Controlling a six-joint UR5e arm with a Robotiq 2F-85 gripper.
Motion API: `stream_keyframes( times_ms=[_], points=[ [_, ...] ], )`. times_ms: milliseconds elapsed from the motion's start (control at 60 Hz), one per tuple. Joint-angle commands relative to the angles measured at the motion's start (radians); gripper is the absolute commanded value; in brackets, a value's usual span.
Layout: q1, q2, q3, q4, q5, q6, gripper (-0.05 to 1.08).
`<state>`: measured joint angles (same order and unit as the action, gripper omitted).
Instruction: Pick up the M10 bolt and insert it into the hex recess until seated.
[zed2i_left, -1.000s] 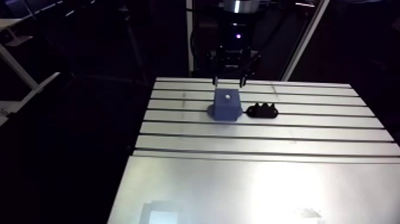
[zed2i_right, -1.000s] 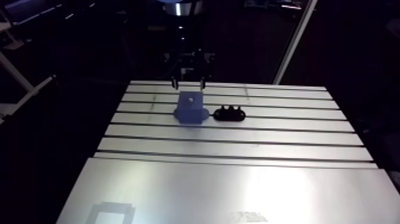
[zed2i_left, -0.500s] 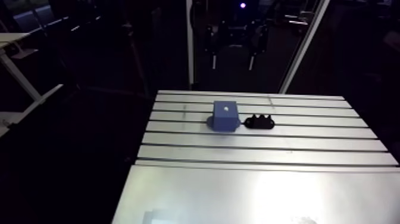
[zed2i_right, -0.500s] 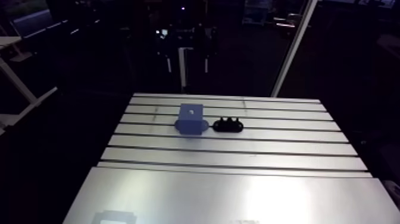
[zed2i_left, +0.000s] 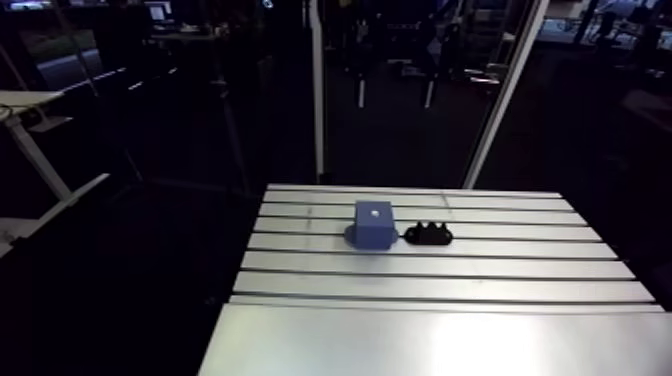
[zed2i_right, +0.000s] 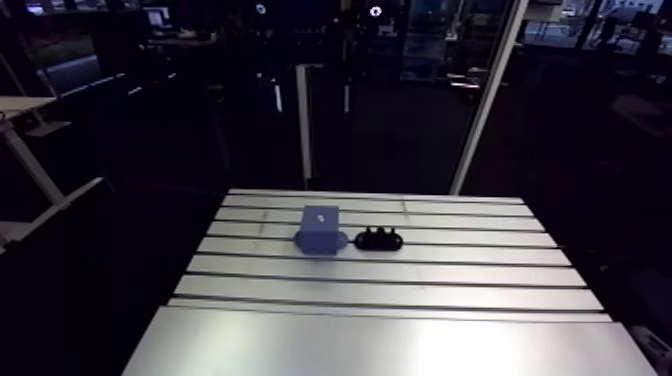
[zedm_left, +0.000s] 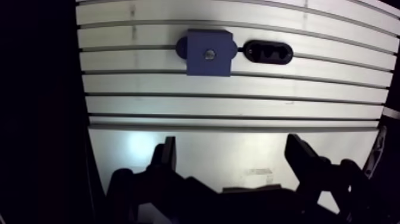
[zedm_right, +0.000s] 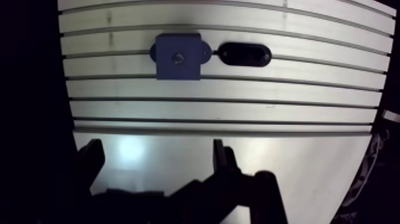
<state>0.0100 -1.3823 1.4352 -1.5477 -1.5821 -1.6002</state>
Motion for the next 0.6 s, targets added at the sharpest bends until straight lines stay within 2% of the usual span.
stream_keyframes(
  times_ms=[17, 400, 600],
  points=[
    [-0.008, -0.077, -0.023, 0.064, 0.003, -0.019, 0.0],
    [-0.011, -0.076, -0.029, 0.058, 0.003, -0.017, 0.0],
    [-0.016, -0.073, -0.017, 0.058, -0.003, -0.017, 0.0]
  ],
)
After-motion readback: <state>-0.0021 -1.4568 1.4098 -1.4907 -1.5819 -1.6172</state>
